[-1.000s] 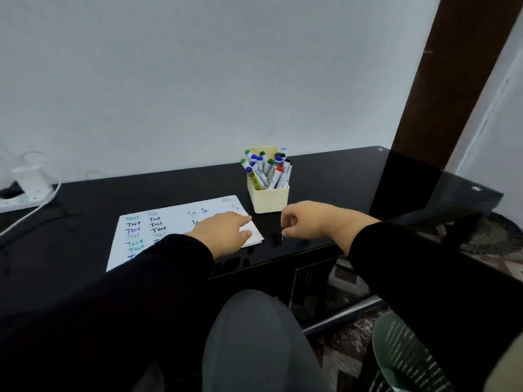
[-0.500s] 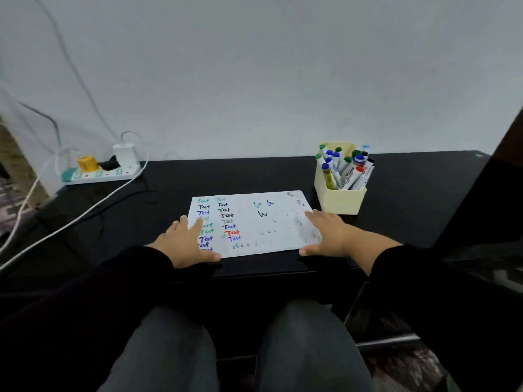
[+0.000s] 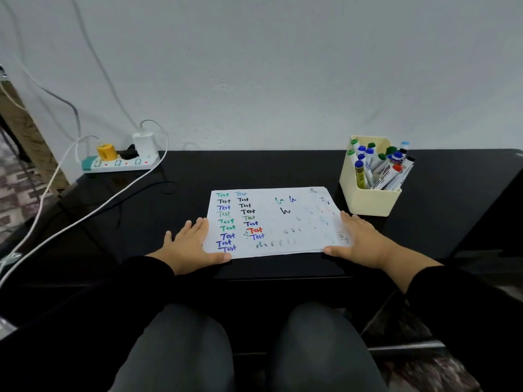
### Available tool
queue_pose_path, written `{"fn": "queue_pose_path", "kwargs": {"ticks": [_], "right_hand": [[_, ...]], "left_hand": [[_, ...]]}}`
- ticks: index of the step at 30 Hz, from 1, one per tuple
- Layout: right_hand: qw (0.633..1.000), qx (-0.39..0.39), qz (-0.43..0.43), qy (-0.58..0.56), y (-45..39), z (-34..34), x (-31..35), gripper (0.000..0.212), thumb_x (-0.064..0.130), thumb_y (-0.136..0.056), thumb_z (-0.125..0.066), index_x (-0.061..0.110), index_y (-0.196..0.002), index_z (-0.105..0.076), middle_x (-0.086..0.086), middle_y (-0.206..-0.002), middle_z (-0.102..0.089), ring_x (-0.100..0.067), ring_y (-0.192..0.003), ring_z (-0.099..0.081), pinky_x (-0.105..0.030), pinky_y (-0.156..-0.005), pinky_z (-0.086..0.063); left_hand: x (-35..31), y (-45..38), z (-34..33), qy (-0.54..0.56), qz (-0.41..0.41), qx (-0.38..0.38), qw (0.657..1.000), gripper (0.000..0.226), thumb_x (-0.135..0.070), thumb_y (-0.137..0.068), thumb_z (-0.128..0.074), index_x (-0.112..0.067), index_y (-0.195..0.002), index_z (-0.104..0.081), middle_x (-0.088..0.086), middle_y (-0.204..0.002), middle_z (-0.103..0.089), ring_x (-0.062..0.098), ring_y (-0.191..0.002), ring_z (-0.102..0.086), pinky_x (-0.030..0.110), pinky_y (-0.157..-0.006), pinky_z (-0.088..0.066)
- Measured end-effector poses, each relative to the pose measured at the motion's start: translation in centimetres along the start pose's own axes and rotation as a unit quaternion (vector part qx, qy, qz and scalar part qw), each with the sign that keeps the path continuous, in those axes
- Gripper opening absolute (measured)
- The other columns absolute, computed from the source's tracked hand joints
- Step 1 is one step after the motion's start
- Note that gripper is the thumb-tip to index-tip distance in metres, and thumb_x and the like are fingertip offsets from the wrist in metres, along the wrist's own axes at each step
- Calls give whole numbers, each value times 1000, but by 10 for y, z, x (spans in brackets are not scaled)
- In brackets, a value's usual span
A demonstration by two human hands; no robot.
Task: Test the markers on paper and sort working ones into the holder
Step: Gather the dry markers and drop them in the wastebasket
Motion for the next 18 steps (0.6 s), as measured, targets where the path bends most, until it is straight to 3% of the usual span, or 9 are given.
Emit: {"fn": "queue_pose_path", "kwargs": {"ticks": [9,18], "right_hand": [[999,-25,-31,-10,-10,-1,0,106,70,-78,-53,17,-152,-1,-4,-159,-10,-21,-146,-14,-36,-118,-15],[997,-64,-48,-8,-10,5,1,99,68,-78,-56,16,-152,-14,0,-156,-23,-19,-142,-24,-34,-112,-26]], "left_hand": [[-3,-15,10,-37,-22,12,999,104,-73,-78,-44,-19,-149,10,-6,-158,6,19,-143,16,51,-114,12],[-10,-32,14,-58,-31,0,998,102,-74,-79,-39,-17,-149,7,-5,-158,3,21,-143,16,52,-113,11]]}}
Point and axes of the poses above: each hand's wrist, its own y-axis away from the middle knuckle, its own z-axis out of the back of the hand, x = y × z, the point moved 2 cm from there along -y, towards the middle knuckle
